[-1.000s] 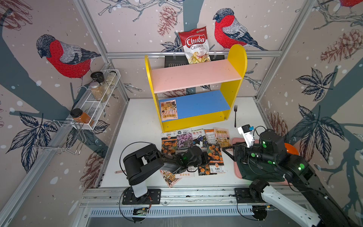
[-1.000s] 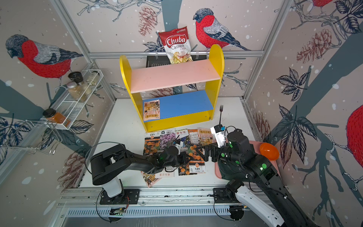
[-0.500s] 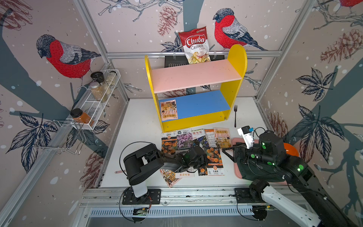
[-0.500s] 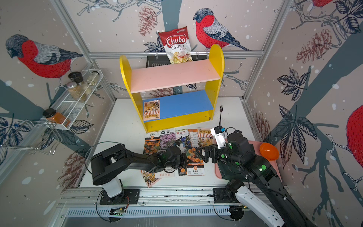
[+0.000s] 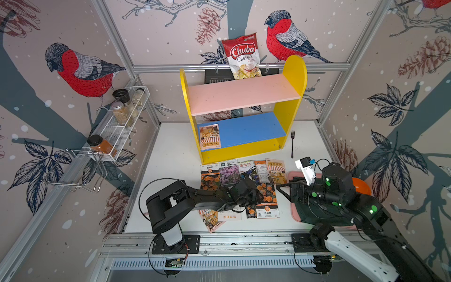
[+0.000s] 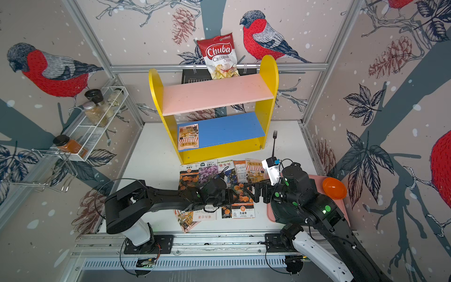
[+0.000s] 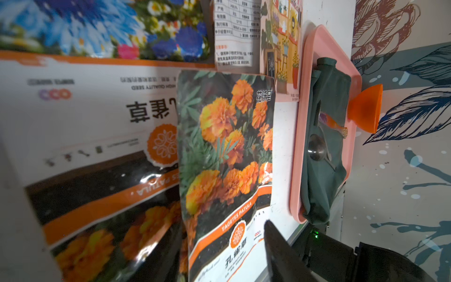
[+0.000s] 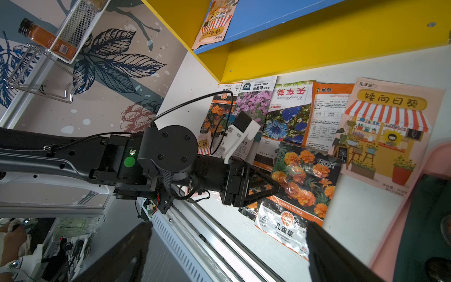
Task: Take the seed bag off the shelf
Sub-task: Place the seed packet at the center of the board.
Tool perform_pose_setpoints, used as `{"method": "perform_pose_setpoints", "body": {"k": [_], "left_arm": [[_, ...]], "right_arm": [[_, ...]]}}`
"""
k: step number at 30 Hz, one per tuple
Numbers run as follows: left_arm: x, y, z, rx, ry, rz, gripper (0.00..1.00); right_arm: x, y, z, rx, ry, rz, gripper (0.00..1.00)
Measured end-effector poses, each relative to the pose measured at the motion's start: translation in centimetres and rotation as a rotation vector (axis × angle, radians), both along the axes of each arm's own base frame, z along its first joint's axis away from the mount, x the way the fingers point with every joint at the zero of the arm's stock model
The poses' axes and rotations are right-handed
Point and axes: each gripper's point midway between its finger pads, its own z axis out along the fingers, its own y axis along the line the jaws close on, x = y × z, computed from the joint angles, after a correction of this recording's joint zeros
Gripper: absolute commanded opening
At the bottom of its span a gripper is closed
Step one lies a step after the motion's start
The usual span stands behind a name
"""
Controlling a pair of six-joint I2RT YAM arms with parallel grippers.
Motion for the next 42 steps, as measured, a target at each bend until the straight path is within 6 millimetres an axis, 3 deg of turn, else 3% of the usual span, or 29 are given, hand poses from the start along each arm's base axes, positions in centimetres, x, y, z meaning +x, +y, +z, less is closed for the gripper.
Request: {"method": "perform_pose_setpoints", "body": {"k": [4,8,13,19,29,36,42], "left_arm": [[0.0,0.8,0.5,0.037,-0.016,-0.002,0.88],[0.6,2.1,2.7,0.051,-0.068,0.002,0.95],[2.0,4.5,7.0,0.035,-0.16,0.035,0.96],[2.9,9.1,10.9,0.036,-0.261,0.075,0.97],[3.2,17.0,19.5,-0.045,-0.545,0.201,0.97],[2.5,20.7,22.6,-0.049,-0.683,0.271,0.97],[1.9,22.7,24.0,-0.045,-0.754,0.32,0.97]], "right_arm": [[-0.1,-0.1,0.1,0.005,-0.007,0.0,1.0],[0.0,-0.3,0.2,0.006,-0.02,-0.012,1.0],[0.5,-0.1,-0.1,0.02,-0.019,-0.031,1.0],[2.4,1.0,-1.0,0.038,-0.017,-0.056,1.0],[7.2,5.0,-1.2,0.106,-0.018,-0.046,0.99],[10.7,6.9,-2.2,0.134,-0.006,-0.055,0.98],[12.6,8.5,-2.2,0.178,0.003,-0.039,0.98]]}}
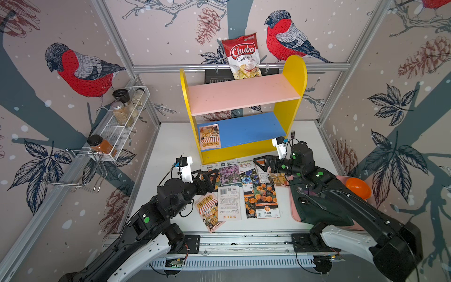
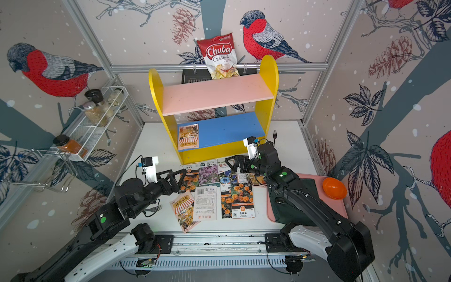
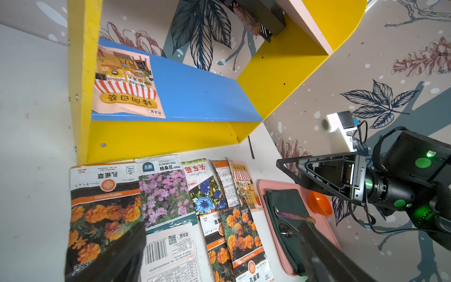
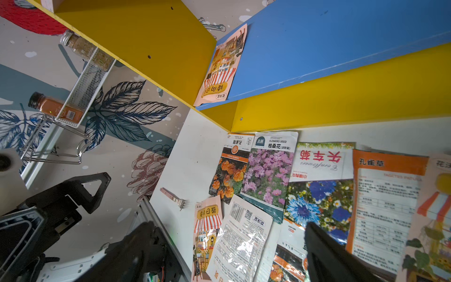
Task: Take the seed bag off the shelf
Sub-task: Place the seed packet at the center of the board.
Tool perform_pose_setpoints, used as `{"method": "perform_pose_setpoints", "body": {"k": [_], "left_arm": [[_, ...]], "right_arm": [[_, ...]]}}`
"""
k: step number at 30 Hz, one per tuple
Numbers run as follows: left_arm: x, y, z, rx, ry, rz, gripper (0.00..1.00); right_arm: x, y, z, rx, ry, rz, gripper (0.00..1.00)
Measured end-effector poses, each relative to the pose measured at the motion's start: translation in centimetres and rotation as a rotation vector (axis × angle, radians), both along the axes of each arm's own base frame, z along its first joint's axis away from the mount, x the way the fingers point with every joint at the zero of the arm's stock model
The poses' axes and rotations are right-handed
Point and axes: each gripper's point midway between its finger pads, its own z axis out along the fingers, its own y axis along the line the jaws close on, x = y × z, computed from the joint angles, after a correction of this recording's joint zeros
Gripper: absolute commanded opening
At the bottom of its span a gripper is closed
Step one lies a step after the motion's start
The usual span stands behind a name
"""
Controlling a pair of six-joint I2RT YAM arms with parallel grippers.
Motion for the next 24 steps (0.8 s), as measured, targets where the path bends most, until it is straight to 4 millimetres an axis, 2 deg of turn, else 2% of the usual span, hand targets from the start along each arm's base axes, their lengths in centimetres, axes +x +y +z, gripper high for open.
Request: {"method": "perform_pose_setpoints", "body": {"k": [5,8,13,15,19,24], "left_arm": [[-0.2,0.9,0.3,0.019,-0.025,0.02,0.96],[-0.5,1.2,0.6,0.036,-0.034,0.02,0.96],[-0.7,1.6,1.3,0.056,-0.053,0.016,0.95],[-0.8,1.6,1.3,0.073,-0.053,0.011,0.96],[-0.9,1.2,0.9,0.119,-0.047,-0.021,0.96],[-0.9,0.7,0.4,0.17,-0.034,-0.054,0.96]], "right_arm": [[1.7,1.9,0.0,0.054,0.03,0.007,0.97],[3.0,3.8,-0.2,0.083,0.057,0.018,0.97],[5.3,6.9,-1.8,0.094,0.115,0.015,0.94],[5.9,8.7,-2.1,0.091,0.121,0.025,0.94],[7.7,12.1,-1.0,0.07,0.063,0.035,0.93],[10.5,15.7,-0.1,-0.048,-0.062,0.022,0.92]]}}
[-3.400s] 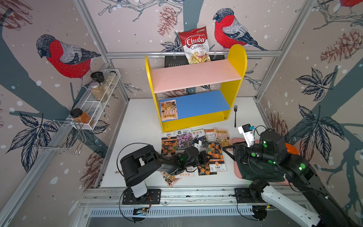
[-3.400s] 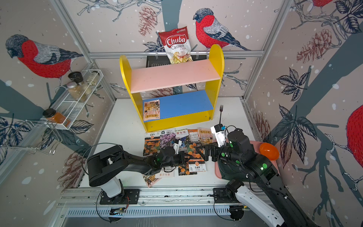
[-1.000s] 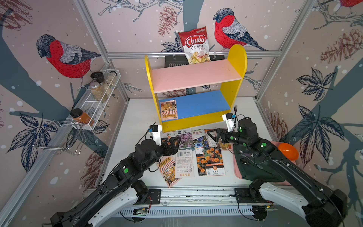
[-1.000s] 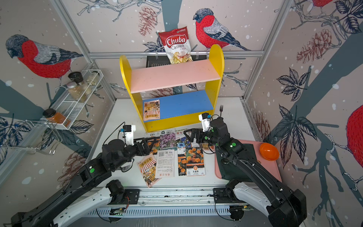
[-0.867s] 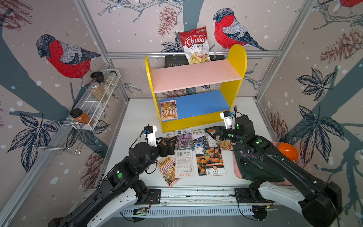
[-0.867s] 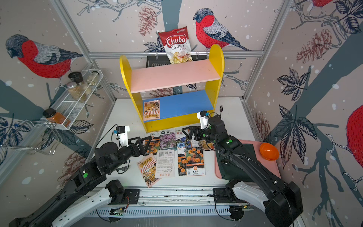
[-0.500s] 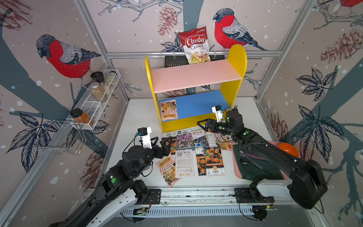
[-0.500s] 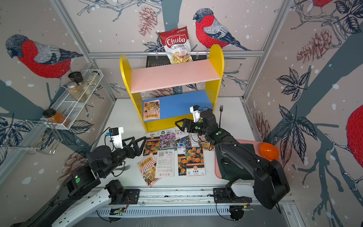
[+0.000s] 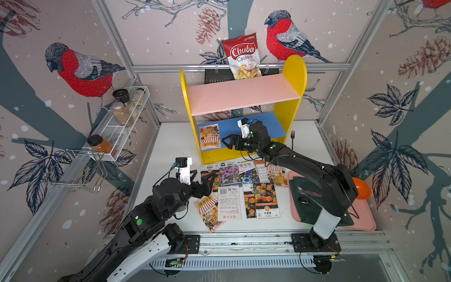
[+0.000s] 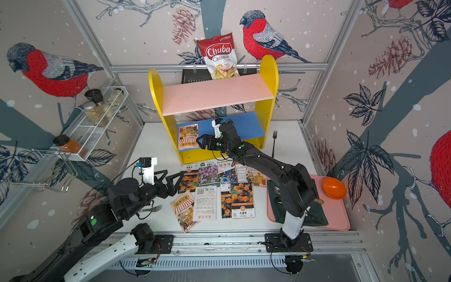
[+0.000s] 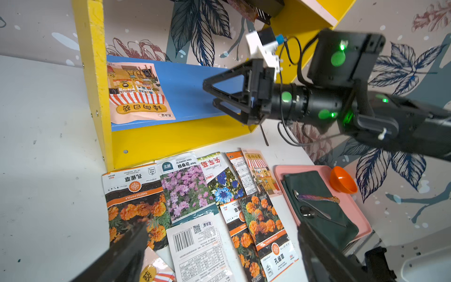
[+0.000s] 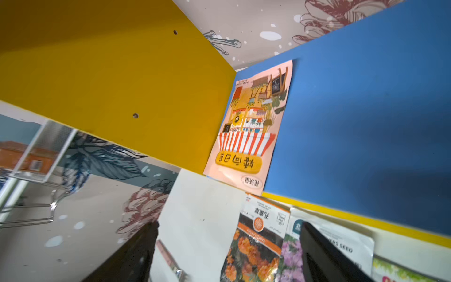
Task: Take the seed bag off the shelf
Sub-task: Place the seed packet at the center of the board, then pick up the seed packet from the shelf.
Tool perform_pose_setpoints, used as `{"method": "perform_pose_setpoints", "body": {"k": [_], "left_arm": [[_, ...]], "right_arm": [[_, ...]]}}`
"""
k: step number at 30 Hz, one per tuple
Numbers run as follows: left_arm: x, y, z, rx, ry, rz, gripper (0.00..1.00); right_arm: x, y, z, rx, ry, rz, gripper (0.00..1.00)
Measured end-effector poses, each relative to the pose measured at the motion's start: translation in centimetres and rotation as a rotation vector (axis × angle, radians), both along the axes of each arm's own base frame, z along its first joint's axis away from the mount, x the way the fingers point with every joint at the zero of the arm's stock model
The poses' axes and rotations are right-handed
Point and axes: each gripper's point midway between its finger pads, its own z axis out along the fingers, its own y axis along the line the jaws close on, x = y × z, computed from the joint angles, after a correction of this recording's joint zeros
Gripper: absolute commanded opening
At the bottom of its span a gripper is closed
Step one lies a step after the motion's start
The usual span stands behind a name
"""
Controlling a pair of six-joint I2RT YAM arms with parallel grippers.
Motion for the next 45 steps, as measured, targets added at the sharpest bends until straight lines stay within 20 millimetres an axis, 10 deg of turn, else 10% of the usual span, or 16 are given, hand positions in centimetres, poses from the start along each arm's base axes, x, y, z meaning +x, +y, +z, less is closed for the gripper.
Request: {"method": "perform_pose_setpoints", "body": {"k": [12,26,45], "left_arm": [[0.7,-0.1,-0.9,0.067,0.004,-0.007,0.95],[3.5,2.2,-3.1,0.059,0.068,0.038,0.96],[3.4,1.6,-2.8,0.031,0.068,-0.028,0.96]], "right_arm": [[3.9,4.7,-4.2,-0.291,-0.173,-0.022,0.9],[6.9,8.8,-4.3,-0.37,-0.34,-0.053,0.89],[7.2,10.8,-7.5,-0.534,-0.437,-0.043,0.89]]}}
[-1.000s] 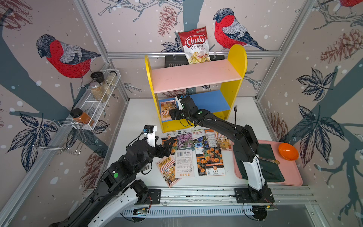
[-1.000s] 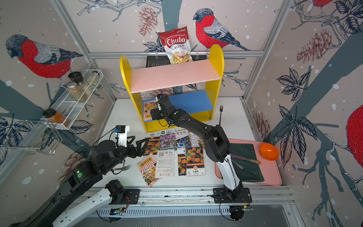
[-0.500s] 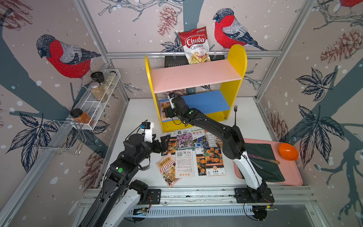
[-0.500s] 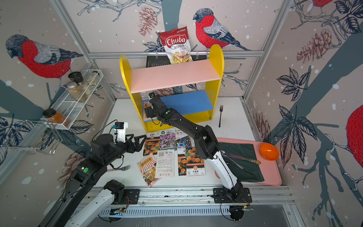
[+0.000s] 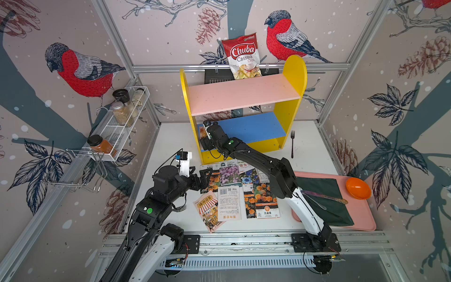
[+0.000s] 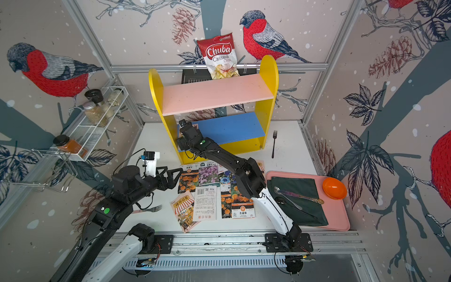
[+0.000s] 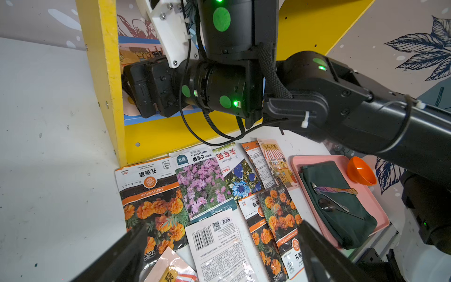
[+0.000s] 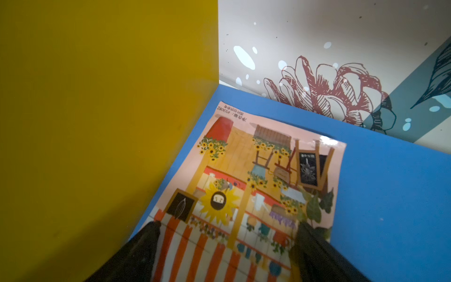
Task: Take the seed bag off the shelf
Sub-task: Pick up the seed packet from the shelf.
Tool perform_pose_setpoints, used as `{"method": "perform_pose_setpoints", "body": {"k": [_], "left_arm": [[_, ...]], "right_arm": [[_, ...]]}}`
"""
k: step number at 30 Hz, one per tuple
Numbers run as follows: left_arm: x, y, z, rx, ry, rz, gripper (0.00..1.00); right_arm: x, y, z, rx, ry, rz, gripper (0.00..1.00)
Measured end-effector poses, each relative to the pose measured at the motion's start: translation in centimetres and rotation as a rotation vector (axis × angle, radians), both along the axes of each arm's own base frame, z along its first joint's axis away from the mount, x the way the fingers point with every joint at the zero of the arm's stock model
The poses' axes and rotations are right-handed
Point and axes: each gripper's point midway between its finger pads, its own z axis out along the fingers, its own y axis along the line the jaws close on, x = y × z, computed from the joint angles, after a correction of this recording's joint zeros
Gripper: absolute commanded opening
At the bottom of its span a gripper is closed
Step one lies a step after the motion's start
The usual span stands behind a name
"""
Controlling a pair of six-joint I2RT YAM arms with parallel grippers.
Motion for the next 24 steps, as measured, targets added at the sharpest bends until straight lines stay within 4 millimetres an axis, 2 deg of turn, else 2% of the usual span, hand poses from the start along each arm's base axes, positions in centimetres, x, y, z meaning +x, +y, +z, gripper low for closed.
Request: {"method": "perform_pose_setpoints", "body": {"k": [12,16,24], "left_arm": [[-0.1,0.1,-0.1,-0.002,-0.009,0.004,0.96],[-0.2,0.2,-0.9,0.001,0.004,0.005,0.96],[-0.1,0.0,-0.5,-0.011,-0.013,-0.001,0.96]], "right_arm": [[-0.9,-2.8,-0.1,-0.026,0.0,-0.035,0.88],[-1.7,-4.2,-0.1,-0.043,0.005,-0.048,0.87],[-3.5,-6.5,0.0,-0.054,0.024,-0.069,0.87]]}}
